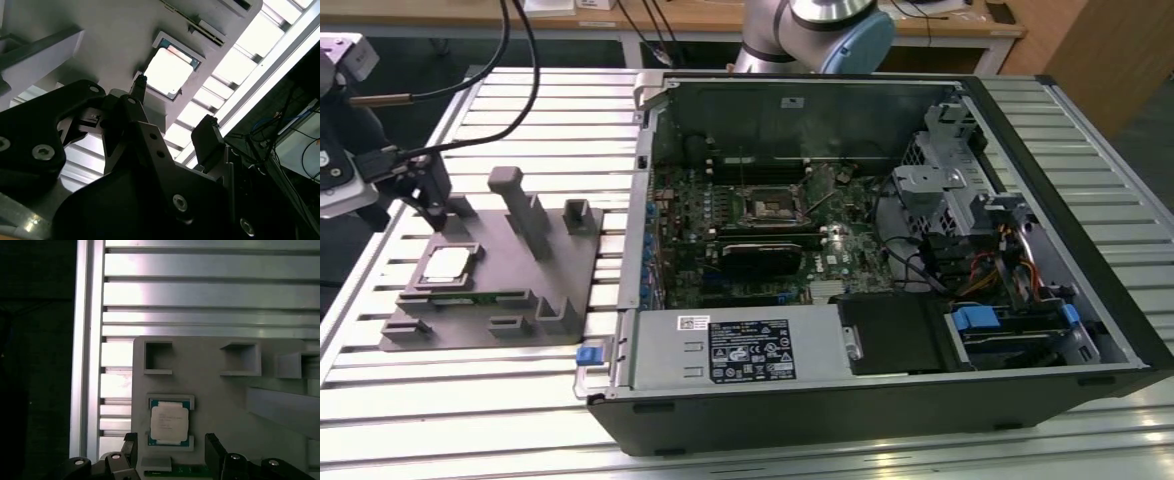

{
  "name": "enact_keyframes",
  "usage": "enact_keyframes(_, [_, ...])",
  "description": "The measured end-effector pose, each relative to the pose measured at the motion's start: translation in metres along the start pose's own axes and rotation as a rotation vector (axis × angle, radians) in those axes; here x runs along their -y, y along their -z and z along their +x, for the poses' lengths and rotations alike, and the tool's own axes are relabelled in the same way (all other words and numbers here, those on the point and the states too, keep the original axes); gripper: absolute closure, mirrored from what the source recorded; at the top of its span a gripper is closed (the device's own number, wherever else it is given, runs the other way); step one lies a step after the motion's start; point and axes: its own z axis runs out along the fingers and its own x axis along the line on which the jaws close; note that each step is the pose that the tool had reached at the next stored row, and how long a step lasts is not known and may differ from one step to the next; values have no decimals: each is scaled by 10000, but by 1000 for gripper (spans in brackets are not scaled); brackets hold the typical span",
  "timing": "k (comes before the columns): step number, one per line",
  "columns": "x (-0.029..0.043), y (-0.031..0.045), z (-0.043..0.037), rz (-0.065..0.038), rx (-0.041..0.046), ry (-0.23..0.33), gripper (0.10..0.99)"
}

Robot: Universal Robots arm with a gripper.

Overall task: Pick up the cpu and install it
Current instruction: 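Pick up the cpu and move it towards the insertion slot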

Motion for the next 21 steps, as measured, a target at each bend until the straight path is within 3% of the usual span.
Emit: enact_keyframes(21, [27,-136,-1,-1,-5,87,439])
